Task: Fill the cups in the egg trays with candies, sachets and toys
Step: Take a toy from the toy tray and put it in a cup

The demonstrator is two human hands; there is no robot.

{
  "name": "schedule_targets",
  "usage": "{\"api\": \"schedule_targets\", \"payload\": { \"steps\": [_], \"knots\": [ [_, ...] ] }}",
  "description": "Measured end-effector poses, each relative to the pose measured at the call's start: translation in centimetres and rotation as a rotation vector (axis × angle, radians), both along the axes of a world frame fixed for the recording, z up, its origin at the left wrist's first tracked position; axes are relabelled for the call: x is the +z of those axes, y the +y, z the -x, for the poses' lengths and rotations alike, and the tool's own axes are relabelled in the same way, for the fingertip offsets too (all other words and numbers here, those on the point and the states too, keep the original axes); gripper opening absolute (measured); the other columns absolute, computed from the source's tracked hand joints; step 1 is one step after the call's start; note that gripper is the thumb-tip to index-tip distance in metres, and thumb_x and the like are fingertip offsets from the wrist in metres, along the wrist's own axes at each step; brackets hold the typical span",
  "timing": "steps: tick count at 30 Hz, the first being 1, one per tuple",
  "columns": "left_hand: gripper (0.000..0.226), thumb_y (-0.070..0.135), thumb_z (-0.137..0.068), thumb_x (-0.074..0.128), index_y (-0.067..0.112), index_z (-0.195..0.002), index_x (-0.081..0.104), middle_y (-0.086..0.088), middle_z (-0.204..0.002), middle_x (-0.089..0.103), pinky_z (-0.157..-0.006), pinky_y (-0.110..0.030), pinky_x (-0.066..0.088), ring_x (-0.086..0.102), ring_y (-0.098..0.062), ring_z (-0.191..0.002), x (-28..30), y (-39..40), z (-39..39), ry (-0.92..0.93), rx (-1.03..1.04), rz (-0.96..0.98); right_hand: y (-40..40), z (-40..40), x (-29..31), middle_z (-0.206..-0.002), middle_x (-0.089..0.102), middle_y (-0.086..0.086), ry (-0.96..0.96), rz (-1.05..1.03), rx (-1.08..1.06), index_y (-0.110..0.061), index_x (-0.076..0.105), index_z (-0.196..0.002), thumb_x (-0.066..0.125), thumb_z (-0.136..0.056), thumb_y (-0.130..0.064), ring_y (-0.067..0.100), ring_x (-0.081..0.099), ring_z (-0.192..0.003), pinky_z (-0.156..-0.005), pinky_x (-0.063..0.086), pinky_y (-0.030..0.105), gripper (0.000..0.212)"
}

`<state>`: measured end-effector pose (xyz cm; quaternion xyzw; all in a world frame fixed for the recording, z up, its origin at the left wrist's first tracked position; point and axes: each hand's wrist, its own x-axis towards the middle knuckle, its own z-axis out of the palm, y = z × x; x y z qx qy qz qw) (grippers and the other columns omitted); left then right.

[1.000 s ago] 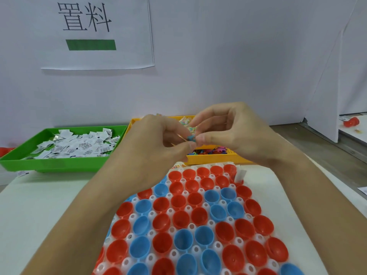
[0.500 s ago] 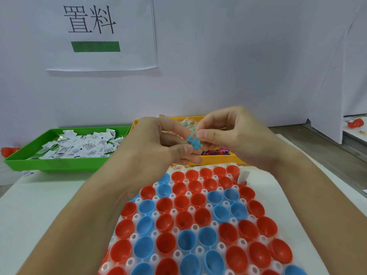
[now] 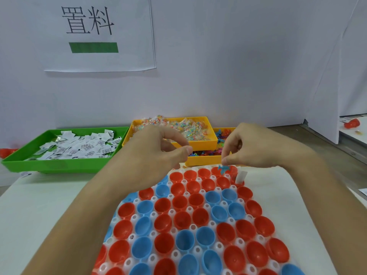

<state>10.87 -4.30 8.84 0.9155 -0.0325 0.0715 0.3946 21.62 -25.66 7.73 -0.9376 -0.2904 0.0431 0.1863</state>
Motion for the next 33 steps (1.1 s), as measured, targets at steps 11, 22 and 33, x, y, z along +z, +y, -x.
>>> {"api": "schedule_targets", "payload": {
  "steps": [11,22,33],
  "knots": [
    [0.009,0.040,-0.092,0.062,0.035,-0.093,0.069,0.020,-0.073,0.073,-0.080,-0.029,0.057,0.070,0.002,-0.073,0.0,0.2,-0.1,-0.012,-0.014,-0.024,1.3,-0.5,-2.1,-0.076,0.064,-0.019,0.063,0.091,-0.026,-0.027,0.078,-0.080,0.078,-0.085,-0.028,0.006,0.063,-0.076,-0.059,0.044,0.017,0.005],
    [0.008,0.039,-0.091,0.062,0.035,-0.092,0.069,0.019,-0.076,0.074,-0.080,-0.043,0.060,0.071,-0.004,-0.074,0.2,0.2,0.0,-0.005,-0.011,-0.016,1.1,-0.7,-2.4,-0.079,0.066,-0.016,0.065,0.102,-0.036,-0.026,0.078,-0.083,0.076,-0.087,-0.024,0.007,0.063,-0.078,-0.063,0.047,0.016,0.004],
    [0.009,0.038,-0.092,0.062,0.033,-0.096,0.069,0.016,-0.077,0.075,-0.081,-0.039,0.059,0.071,-0.001,-0.075,0.2,0.5,0.0,-0.006,-0.012,-0.030,1.0,-0.9,-2.5,-0.081,0.064,-0.015,0.038,0.116,-0.029,-0.028,0.077,-0.086,0.077,-0.086,-0.027,0.008,0.061,-0.077,-0.059,0.044,0.016,0.001]
  ]
}}
